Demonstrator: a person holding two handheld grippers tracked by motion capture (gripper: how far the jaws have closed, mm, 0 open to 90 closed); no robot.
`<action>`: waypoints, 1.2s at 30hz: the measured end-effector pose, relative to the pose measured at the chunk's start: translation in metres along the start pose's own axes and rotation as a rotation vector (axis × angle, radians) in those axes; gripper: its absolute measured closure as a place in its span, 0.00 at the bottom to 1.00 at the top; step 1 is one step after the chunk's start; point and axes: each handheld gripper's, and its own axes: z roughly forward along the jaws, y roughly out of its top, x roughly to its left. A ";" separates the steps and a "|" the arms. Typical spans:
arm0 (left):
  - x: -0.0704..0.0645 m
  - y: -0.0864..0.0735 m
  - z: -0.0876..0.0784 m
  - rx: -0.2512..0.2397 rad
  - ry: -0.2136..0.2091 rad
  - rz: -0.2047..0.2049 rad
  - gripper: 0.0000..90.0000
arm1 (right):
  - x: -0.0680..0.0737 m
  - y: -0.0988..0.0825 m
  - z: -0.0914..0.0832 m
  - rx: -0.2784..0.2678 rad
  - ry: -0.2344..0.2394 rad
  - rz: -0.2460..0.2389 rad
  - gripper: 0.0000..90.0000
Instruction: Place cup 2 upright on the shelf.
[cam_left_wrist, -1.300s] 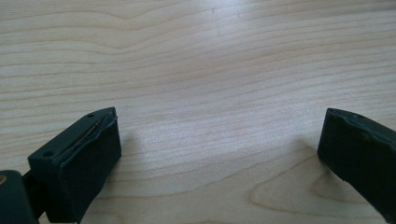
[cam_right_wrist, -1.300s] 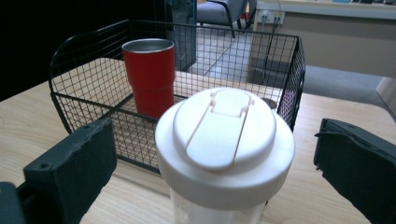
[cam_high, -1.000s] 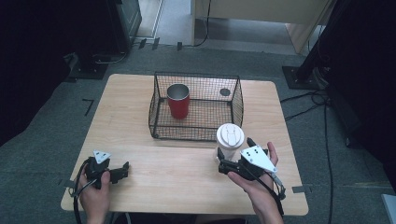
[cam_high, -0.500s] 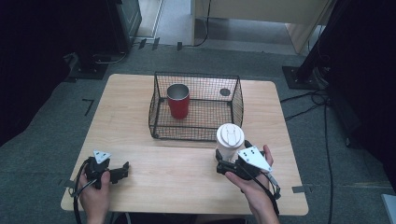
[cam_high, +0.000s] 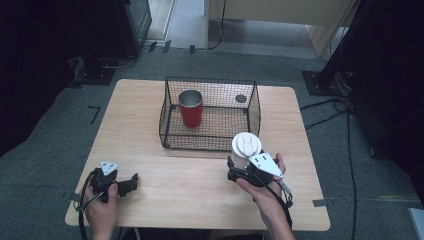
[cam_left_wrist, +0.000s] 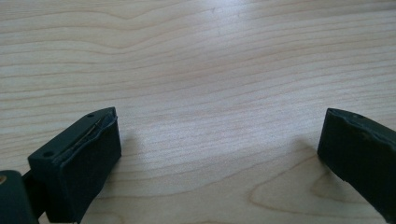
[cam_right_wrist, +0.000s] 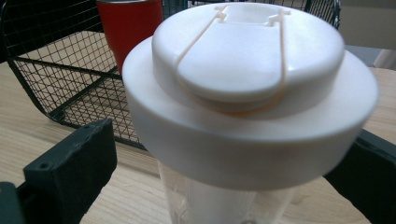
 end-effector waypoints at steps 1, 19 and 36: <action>0.000 0.000 0.000 0.000 0.000 0.000 0.00 | 0.000 0.000 0.001 -0.001 0.000 0.000 0.00; 0.000 0.000 0.000 0.002 0.000 0.002 0.00 | 0.001 -0.006 0.018 -0.004 -0.045 0.041 0.08; 0.000 0.000 0.000 0.002 0.000 0.002 0.00 | 0.004 -0.003 0.009 -0.065 -0.046 0.049 0.18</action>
